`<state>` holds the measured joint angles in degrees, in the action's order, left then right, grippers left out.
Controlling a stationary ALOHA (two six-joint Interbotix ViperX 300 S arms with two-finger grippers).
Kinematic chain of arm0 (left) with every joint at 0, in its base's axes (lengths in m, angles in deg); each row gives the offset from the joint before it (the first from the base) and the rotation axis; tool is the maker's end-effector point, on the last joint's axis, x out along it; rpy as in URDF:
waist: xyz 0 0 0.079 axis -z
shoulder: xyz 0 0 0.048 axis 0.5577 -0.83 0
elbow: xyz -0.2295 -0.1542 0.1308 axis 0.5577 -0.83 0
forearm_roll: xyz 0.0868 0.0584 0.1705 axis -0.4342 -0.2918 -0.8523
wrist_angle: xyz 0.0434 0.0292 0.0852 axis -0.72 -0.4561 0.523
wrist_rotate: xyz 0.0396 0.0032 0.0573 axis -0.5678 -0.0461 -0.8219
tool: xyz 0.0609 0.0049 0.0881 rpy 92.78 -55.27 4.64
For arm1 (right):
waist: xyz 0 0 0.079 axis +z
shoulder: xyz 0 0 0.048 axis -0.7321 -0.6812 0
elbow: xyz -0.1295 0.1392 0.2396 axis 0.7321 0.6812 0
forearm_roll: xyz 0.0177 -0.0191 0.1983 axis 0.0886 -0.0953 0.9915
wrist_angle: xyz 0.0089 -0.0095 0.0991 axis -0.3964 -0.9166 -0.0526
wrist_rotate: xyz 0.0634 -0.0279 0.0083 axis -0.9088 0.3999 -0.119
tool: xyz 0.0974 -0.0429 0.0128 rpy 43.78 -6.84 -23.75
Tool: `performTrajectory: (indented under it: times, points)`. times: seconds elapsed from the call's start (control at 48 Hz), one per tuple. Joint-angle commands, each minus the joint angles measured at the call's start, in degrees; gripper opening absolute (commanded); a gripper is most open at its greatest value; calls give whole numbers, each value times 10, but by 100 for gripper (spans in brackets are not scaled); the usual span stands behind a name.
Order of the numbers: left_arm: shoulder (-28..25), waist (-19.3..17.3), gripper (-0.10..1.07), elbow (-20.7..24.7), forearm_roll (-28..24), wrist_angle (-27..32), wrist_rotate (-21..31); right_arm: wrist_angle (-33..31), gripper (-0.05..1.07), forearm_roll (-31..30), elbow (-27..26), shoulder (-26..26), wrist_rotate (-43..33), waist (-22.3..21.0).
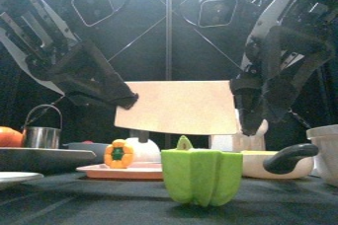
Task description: Place cleaver in holder
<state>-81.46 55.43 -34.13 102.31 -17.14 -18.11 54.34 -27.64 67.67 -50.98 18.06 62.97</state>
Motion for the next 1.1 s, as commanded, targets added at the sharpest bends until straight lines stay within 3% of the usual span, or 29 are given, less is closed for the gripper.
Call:
performTrajectory:
  times: [0.0,0.271,0.604,0.75,0.896,1.083]
  points:
    - [13,0,26,4,-1,-6,-1,1,85,3,-18,21,-1,-2]
    - [14,-7,26,5,0,-8,-1,-20,81,-1,-40,21,0,-2]
    - [14,-18,26,4,1,-11,-1,-37,48,3,-40,22,0,-2]
    - [14,-22,28,5,1,-11,3,-38,40,0,-40,22,0,-3]
    - [18,-24,37,4,7,-18,3,-39,40,1,-38,25,-1,-3]
    - [39,-25,62,-2,18,-20,3,-40,39,3,-34,40,-1,-3]
